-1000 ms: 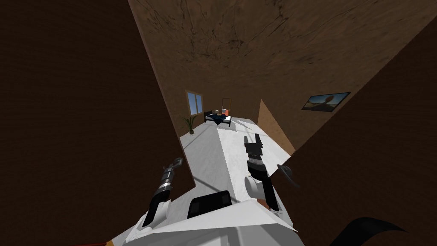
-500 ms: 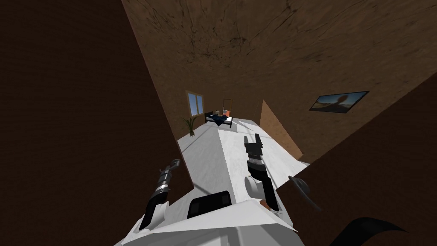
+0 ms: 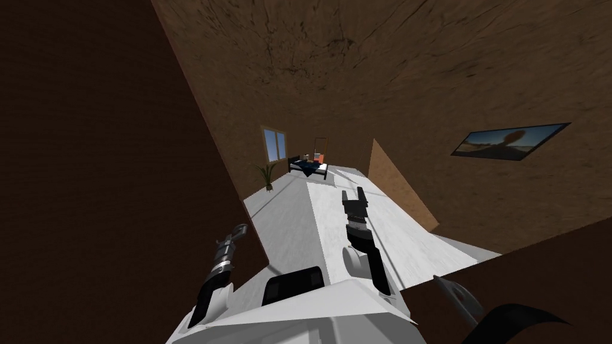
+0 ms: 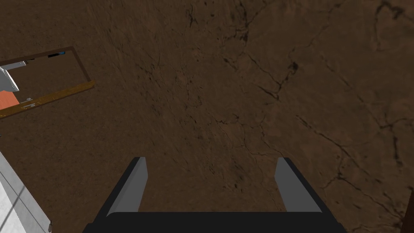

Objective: Push the door open

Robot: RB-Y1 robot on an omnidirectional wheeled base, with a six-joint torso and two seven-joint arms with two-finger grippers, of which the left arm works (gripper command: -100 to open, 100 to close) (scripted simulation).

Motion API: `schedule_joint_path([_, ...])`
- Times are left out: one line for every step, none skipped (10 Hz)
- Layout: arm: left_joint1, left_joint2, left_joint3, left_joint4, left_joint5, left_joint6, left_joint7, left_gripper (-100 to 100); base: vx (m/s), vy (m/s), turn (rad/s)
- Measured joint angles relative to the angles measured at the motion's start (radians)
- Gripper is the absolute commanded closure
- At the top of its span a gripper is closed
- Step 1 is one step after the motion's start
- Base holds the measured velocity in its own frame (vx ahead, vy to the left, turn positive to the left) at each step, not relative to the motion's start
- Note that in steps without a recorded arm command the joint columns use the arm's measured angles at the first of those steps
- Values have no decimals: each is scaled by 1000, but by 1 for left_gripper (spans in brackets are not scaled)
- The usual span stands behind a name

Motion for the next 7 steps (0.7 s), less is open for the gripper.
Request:
schedule_joint_path([1,0,11,-1,6,0,-2,100,169,-30,53])
schedule_joint_path([-6,2,23,7,11,-4,-6,100,205,-30,49])
schedule_joint_path([-5,1,33,7,16,-4,-10,100,97,-6,39])
schedule_joint_path([-5,3,36,6,17,-5,-10,100,169,-9,58])
schedule_joint_path([-7,5,46,19,22,-10,-15,100,231,-13,56])
schedule_joint_path([-3,9,56,28,27,-15,-16,100,203,10,50])
schedule_joint_path([-3,9,66,27,32,-13,-19,100,221,9,35])
